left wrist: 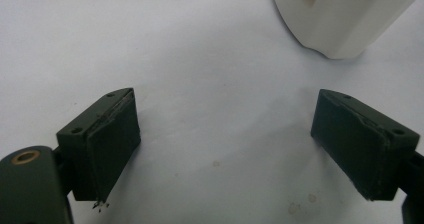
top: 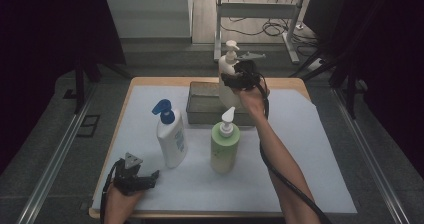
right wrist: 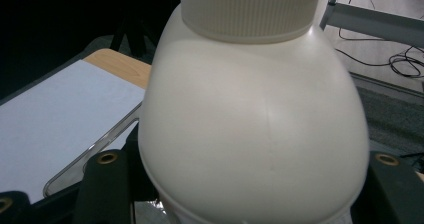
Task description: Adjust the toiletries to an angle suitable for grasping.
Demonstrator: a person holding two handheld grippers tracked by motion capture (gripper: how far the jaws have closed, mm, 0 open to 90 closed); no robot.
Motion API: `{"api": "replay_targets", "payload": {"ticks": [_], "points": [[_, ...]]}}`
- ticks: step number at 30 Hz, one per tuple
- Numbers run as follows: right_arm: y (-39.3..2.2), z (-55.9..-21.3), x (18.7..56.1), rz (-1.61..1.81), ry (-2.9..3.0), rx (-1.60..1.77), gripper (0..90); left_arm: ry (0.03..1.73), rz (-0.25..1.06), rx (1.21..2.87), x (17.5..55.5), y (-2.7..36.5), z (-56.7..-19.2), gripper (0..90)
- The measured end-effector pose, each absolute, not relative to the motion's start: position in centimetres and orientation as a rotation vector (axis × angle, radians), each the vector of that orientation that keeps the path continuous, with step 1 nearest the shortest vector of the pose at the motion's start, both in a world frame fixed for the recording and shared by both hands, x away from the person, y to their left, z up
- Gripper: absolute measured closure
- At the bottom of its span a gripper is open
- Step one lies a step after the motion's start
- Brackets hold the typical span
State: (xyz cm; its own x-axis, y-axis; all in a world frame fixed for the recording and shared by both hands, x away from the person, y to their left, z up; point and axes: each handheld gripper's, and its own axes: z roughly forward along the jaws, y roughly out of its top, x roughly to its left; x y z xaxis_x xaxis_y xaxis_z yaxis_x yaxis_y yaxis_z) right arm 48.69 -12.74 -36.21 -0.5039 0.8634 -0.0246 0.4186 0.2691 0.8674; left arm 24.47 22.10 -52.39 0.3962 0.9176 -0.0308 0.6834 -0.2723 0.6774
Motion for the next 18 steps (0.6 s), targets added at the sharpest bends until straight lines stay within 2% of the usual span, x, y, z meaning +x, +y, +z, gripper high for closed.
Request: {"api": "replay_targets", "payload": {"ticks": [10, 18], "points": [[-12.3, -38.1, 48.4, 1.151, 2.080, 1.156, 36.7, 1.363, 0.496, 2.046, 24.5, 22.1, -52.4, 11.6], [-12.7, -38.3, 47.8, 1.158, 2.094, 1.166, 36.7, 1.363, 0.497, 2.046, 24.5, 22.1, -52.4, 11.6]]}}
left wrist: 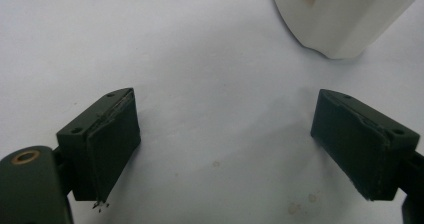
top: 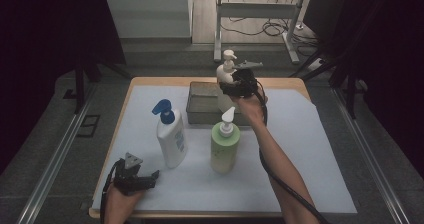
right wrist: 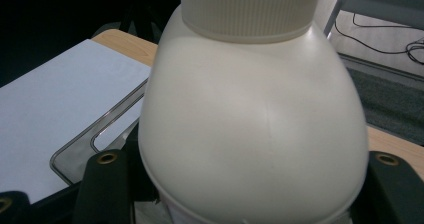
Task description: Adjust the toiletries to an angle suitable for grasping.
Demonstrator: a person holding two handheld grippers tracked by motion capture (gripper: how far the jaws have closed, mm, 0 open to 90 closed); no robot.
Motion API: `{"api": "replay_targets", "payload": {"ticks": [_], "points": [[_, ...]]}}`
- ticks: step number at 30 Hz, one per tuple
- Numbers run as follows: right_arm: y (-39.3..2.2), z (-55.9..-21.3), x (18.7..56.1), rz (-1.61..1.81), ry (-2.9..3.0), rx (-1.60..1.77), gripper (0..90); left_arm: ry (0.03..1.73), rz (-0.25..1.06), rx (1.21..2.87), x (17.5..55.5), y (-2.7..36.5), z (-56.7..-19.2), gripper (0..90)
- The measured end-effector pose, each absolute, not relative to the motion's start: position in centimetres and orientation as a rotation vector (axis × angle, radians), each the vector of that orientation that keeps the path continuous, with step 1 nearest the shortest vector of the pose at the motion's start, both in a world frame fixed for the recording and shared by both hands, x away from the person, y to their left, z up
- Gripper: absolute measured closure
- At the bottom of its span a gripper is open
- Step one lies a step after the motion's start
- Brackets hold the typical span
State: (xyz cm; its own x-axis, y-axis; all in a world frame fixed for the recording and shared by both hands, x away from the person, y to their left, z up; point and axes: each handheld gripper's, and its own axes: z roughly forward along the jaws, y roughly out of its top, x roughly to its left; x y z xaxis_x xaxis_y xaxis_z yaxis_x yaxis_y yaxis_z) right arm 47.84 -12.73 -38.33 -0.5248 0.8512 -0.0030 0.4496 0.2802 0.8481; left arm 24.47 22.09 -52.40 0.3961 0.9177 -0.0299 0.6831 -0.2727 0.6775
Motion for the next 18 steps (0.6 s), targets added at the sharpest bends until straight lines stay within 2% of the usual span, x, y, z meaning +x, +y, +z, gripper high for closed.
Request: {"api": "replay_targets", "payload": {"ticks": [18], "points": [[-13.4, -40.1, 46.8, 1.140, 2.133, 1.184, 36.7, 1.363, 0.496, 2.047, 24.5, 22.1, -52.4, 11.6]]}}
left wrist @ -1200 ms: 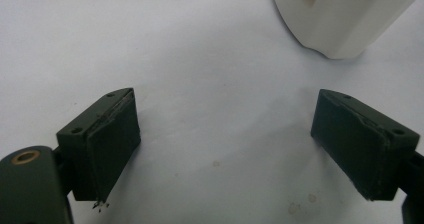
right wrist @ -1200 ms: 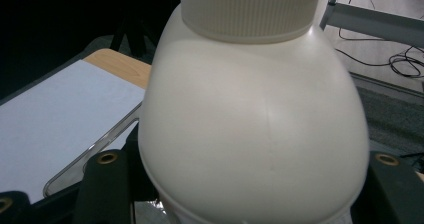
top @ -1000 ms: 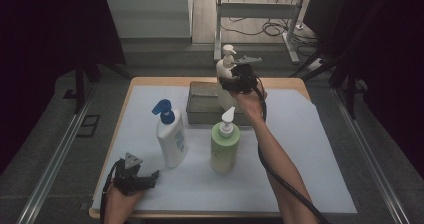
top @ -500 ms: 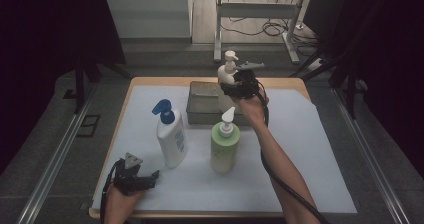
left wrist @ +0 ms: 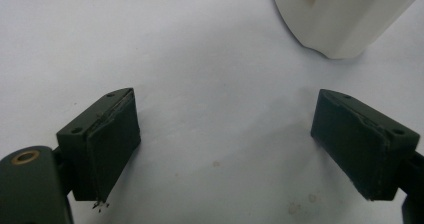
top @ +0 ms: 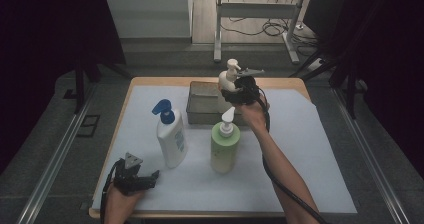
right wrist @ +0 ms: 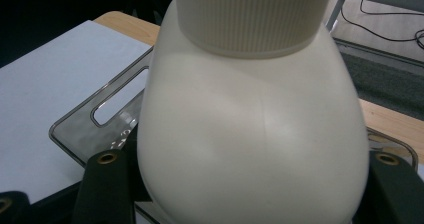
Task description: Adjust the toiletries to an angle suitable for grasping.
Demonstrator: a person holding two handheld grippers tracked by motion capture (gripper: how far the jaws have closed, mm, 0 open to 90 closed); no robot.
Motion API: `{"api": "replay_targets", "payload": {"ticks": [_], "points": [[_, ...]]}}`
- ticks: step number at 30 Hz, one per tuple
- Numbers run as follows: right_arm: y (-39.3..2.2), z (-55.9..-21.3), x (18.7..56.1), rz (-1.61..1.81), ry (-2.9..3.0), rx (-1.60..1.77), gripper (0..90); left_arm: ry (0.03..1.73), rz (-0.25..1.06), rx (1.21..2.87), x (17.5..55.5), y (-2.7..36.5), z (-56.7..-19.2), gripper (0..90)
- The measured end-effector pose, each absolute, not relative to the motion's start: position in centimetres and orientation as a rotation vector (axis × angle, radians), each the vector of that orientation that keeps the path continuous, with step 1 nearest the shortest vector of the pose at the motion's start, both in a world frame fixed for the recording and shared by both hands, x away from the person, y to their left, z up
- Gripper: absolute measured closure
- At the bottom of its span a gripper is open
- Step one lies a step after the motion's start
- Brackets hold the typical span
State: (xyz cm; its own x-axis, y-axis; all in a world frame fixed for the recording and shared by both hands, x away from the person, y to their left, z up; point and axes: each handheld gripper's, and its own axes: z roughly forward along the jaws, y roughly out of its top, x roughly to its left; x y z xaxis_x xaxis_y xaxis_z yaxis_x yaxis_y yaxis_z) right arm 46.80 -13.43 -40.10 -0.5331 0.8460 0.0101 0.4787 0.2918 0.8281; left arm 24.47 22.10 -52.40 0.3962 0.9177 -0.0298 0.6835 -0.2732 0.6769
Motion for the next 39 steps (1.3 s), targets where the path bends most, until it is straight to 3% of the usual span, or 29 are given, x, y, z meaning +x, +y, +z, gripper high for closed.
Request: {"api": "replay_targets", "payload": {"ticks": [39], "points": [[-15.1, -41.6, 45.5, 1.147, 2.187, 1.126, 30.7, 1.363, 0.498, 2.048, 24.5, 22.1, -52.4, 11.6]]}}
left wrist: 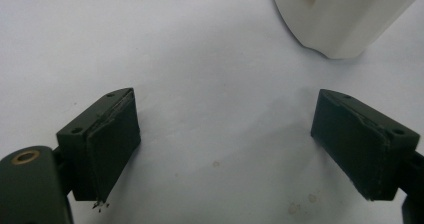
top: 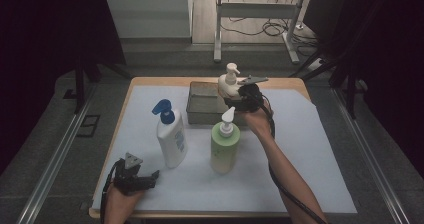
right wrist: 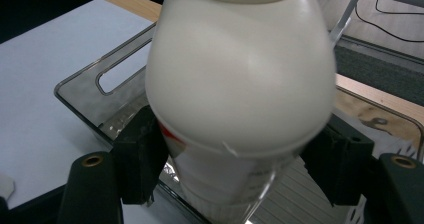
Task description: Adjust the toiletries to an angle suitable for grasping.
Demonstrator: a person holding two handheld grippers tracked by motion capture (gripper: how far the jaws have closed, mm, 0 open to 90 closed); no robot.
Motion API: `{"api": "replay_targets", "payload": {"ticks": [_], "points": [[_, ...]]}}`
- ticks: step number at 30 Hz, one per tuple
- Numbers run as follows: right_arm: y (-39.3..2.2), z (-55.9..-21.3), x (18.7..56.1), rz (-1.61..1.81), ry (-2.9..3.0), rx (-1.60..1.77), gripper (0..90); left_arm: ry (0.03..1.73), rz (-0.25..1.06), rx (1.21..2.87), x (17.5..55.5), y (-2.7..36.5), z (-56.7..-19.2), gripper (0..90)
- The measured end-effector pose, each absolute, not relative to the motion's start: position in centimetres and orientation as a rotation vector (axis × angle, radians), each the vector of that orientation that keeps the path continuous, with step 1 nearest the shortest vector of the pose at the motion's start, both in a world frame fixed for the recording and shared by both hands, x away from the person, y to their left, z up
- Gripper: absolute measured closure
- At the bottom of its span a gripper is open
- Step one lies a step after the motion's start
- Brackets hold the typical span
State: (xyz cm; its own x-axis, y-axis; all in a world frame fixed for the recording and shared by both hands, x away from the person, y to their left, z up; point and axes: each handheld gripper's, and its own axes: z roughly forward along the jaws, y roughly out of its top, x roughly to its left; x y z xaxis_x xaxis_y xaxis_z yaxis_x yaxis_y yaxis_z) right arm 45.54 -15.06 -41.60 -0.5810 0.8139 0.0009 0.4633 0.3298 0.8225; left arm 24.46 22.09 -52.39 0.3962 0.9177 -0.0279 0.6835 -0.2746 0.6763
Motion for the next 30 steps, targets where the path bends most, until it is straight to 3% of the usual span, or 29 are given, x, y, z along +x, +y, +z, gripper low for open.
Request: {"api": "replay_targets", "payload": {"ticks": [11, 30], "points": [[-16.8, -41.9, 44.1, 1.167, 2.235, 1.116, 31.1, 1.362, 0.498, 2.049, 24.5, 22.1, -52.4, 11.6], [-19.7, -43.0, 43.2, 1.166, 2.254, 1.177, 48.5, 1.362, 0.499, 2.049, 24.4, 22.1, -52.4, 11.6]]}}
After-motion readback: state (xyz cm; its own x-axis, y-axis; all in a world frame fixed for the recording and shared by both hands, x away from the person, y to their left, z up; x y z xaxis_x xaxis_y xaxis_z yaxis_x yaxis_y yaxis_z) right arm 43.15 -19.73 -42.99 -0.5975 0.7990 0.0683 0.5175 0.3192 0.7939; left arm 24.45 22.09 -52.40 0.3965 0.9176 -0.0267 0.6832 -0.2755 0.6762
